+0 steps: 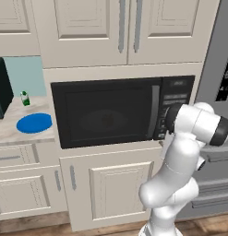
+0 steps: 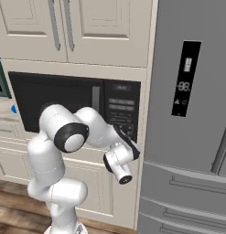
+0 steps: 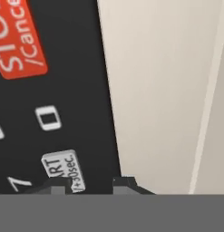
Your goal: Pick the hotdog bun from the counter and place it in the microwave. Then turn on the microwave.
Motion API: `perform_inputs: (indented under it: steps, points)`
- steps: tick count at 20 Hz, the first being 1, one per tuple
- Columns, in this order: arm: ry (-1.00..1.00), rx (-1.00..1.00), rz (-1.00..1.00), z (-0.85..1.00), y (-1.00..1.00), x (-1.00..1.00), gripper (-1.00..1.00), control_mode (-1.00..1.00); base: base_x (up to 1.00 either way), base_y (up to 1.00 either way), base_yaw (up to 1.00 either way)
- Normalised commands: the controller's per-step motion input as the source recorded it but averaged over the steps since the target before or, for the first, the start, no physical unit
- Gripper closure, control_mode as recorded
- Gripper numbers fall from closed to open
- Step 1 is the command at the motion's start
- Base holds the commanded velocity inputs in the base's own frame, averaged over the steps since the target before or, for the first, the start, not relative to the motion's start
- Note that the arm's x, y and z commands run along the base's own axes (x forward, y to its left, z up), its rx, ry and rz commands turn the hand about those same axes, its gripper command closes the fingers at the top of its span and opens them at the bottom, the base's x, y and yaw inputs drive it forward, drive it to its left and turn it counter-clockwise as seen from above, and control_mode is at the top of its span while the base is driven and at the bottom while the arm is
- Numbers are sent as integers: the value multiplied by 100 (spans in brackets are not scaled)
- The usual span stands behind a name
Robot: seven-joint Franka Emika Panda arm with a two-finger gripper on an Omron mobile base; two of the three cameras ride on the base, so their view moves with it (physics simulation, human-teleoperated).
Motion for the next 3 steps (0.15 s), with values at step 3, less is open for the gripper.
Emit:
perform_inputs:
  steps: [3]
  points:
    - [0,0,-6,0,-4,10,100,-100,0,0,0]
